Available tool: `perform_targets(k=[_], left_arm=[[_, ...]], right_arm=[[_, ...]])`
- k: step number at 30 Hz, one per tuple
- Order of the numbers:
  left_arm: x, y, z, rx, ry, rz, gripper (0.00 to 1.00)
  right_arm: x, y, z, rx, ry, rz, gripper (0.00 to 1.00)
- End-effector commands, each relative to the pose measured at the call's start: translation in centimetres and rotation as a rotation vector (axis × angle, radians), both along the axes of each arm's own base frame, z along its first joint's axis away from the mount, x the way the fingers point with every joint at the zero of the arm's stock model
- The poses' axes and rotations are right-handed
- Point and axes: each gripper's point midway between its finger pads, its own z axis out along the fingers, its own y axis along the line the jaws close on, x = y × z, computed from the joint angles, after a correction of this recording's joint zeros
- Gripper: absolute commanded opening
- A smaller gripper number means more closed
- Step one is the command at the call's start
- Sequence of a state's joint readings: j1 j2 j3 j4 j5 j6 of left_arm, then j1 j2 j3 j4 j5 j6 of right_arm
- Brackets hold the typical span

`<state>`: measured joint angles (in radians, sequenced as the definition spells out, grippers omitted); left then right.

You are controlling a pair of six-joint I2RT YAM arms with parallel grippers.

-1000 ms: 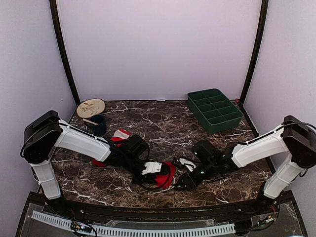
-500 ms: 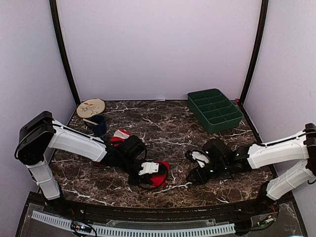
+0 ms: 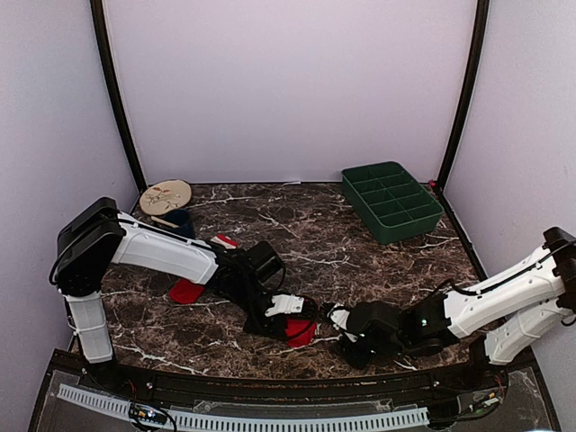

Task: Roll the socks
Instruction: Roll the sock at the center of the board.

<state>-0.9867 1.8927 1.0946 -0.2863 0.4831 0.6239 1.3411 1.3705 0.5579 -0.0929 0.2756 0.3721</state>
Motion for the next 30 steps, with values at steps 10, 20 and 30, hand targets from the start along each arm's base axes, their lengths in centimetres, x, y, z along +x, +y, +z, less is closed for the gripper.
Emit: perform_targets(k=[10, 20, 30], left_arm=[[-2.1, 1.6, -1.6, 0.117, 0.244, -0.052, 0.19], [-2.1, 1.6, -1.5, 0.121, 0.303, -0.057, 0.20], [-1.7, 1.5, -0.8, 0.103, 0.351, -0.060, 0.20]], right_arm=[[0.3, 3.6, 1.8, -0.062, -0.397, 0.086, 0.47], [-1.5, 5.4, 1.5, -0.107, -0.434, 0.235, 0.48], [-1.8, 6.5, 0.3, -0.200, -0.498, 0.352, 0.62]])
